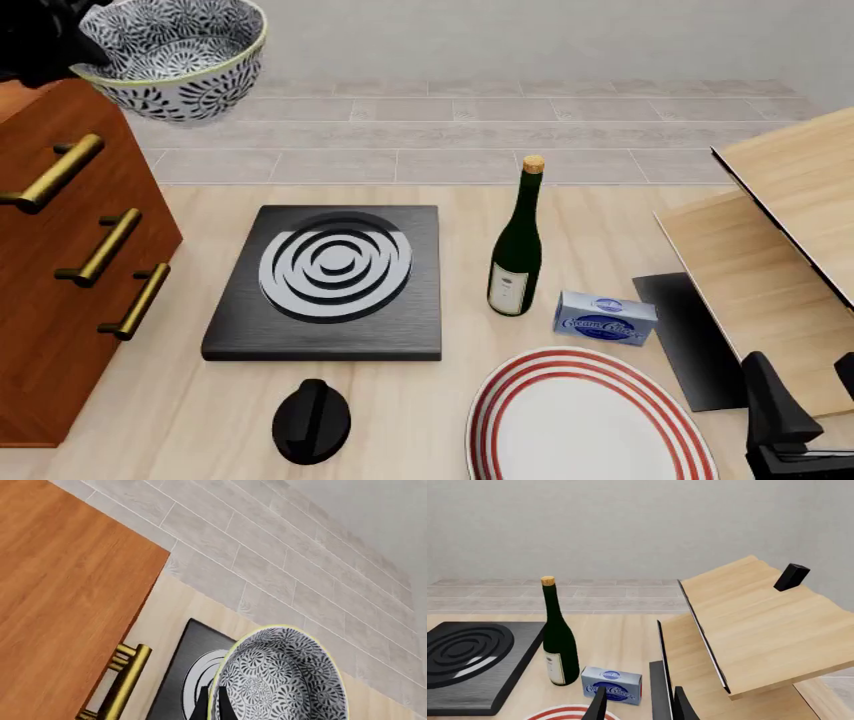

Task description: Put the bowl on the top of the cabinet.

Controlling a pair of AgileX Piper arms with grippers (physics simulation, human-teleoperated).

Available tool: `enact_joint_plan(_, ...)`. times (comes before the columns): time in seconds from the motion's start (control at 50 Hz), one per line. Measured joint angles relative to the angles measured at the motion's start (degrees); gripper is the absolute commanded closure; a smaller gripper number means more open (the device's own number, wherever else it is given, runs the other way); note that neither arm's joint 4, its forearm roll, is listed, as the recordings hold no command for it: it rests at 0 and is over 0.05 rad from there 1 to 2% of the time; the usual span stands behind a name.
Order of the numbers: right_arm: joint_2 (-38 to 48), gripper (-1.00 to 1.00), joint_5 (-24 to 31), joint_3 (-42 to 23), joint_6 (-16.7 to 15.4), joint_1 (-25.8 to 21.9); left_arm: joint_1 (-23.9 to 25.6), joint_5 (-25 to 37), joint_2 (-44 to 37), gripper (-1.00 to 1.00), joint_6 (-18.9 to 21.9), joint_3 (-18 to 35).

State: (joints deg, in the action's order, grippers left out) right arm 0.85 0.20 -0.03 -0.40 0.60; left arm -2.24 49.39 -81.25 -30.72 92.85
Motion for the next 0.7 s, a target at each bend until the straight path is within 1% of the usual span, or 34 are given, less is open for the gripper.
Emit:
enact_joint_plan(0.18, 0.19, -1.0, -0.12, 0.0, 0.12, 0.03, -2.9, 2.66, 0.17, 1.0, -0.02, 3.24)
enact_joint_plan(0.7, 0.08, -1.0, -0.07, 0.02, 0.66, 0.23, -12.81, 10.27, -0.59, 1.0, 2.88, 12.84)
